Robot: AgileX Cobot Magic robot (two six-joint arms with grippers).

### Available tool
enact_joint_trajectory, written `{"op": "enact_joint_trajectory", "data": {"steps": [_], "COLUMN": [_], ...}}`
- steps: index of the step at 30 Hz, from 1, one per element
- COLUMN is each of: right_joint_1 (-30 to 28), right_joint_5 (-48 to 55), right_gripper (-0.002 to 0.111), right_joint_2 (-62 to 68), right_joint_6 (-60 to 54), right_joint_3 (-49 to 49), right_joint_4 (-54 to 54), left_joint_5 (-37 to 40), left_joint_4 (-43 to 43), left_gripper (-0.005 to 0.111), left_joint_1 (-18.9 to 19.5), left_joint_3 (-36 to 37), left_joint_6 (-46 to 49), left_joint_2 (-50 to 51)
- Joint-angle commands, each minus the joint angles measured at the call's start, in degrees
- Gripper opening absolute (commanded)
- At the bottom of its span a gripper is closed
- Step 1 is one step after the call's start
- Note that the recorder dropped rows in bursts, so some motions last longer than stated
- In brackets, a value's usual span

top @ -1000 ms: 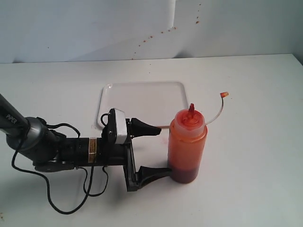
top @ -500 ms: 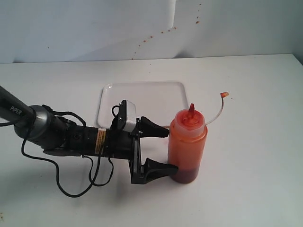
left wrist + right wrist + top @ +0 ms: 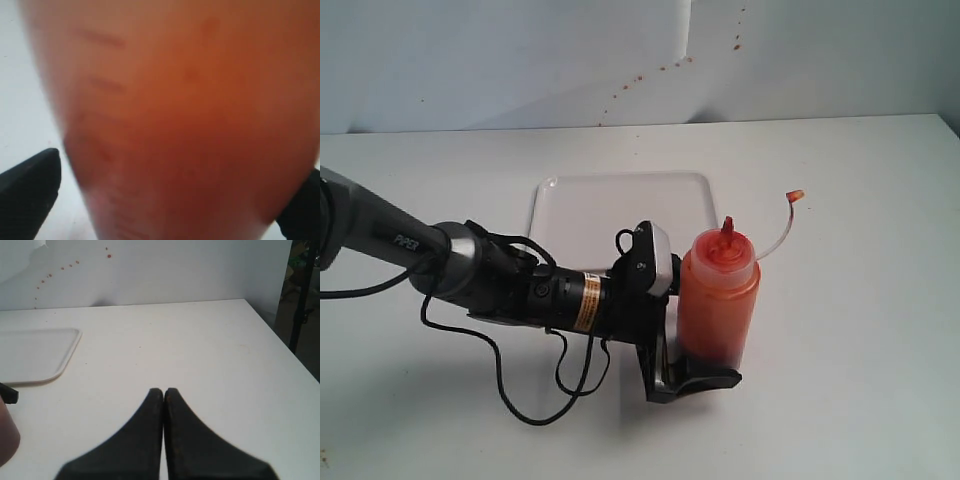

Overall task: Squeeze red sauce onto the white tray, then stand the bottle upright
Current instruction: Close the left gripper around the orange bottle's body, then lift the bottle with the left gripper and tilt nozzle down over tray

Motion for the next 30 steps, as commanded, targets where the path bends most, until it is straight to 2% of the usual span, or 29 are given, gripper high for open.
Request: {"op": "enact_joint_trajectory", "data": {"steps": [1, 19, 21, 22, 24, 29, 30], "right_joint_1": [-0.3, -0.3, -0.3, -0.3, -0.3, -0.3, -0.3], "right_joint_5": [-0.7, -0.7, -0.7, -0.7, -0.7, -0.7, -0.7], "right_gripper": [0.000, 0.000, 0.000, 0.000, 0.000, 0.000, 0.000], "right_joint_2": [-0.4, -0.4, -0.4, -0.4, -0.4, -0.4, -0.4], "right_joint_6": [0.1, 0.1, 0.1, 0.1, 0.1, 0.1, 0.1], "right_joint_3": [0.2, 0.2, 0.2, 0.2, 0.2, 0.2, 0.2], "right_joint_4": [0.1, 0.1, 0.1, 0.1, 0.1, 0.1, 0.1], "left_joint_5": [0.2, -0.1, -0.1, -0.1, 0.2, 0.3, 0.2], "left_joint_4": [-1.4, -4.9, -5.7, -5.8, -5.8, -5.8, -5.6], "left_gripper": [0.104, 0.104, 0.100, 0.096, 0.079, 0.004, 0.001], "left_joint_1": [-0.6, -1.3, -2.0, -2.4, -2.6, -2.5, -2.5], "left_joint_3": [-1.0, -1.0, -1.0, -1.0, -1.2, -1.2, -1.2], "left_joint_6": [2.0, 0.7, 1.9, 2.3, 2.6, 2.1, 2.5], "left_joint_2": [0.7, 0.7, 0.7, 0.7, 0.7, 0.7, 0.7]}}
